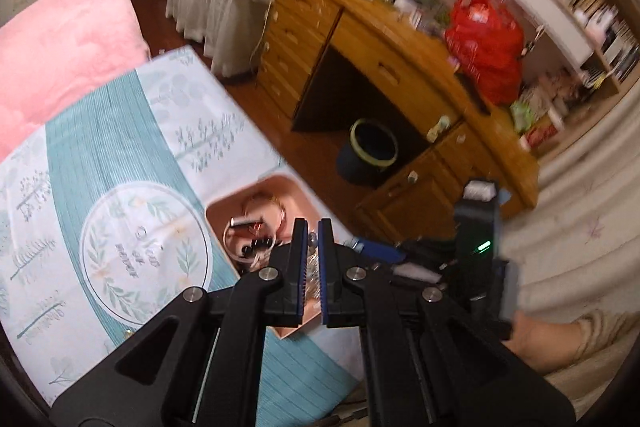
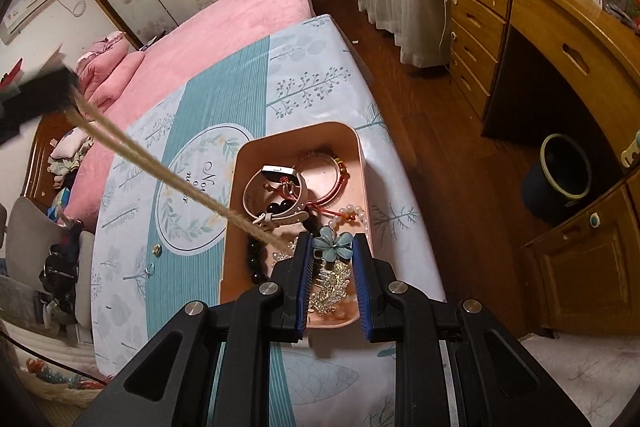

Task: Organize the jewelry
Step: 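Carry the pearl necklace and flower clip into the pink tray and open both grippers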

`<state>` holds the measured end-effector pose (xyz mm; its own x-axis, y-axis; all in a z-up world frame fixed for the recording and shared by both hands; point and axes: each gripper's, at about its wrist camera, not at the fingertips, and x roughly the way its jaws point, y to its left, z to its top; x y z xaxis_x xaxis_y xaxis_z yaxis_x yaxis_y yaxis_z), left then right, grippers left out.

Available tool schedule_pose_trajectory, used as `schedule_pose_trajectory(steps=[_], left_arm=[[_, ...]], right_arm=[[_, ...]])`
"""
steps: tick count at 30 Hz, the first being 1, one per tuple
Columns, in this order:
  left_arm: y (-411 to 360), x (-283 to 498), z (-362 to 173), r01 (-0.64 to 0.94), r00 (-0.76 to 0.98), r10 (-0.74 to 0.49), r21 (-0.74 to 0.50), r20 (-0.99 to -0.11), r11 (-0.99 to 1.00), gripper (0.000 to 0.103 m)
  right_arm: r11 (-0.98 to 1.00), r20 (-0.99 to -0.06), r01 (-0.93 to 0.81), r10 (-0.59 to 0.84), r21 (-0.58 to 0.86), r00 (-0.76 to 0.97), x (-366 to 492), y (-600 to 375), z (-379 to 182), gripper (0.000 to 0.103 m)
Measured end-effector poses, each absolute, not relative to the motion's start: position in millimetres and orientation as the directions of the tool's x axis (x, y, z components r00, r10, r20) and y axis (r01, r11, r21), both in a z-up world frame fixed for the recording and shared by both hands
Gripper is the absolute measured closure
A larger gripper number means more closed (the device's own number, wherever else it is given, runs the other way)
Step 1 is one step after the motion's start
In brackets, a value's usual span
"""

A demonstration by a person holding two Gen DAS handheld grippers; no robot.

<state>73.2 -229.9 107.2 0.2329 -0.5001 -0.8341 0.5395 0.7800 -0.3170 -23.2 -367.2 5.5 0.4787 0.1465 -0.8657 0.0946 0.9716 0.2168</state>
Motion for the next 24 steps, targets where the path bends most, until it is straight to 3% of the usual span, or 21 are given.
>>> schedule_pose_trajectory(steps=[7,24], left_arm=[[-233,79,48,0.499,0.162,-0.423,-0.296,-0.892,0.815,0.1],[-232,94,156,0.558,0.322,-0.552,-0.316,-0.769,0.767,0.1]], right_arm=[[0.975,-0.872,0.068,0.155,0.21,0.465,-8,-358,-3,0.084],[0.972,-0.857,0.036,0.188,0.233,0.479,6,-356,-2,0.084]])
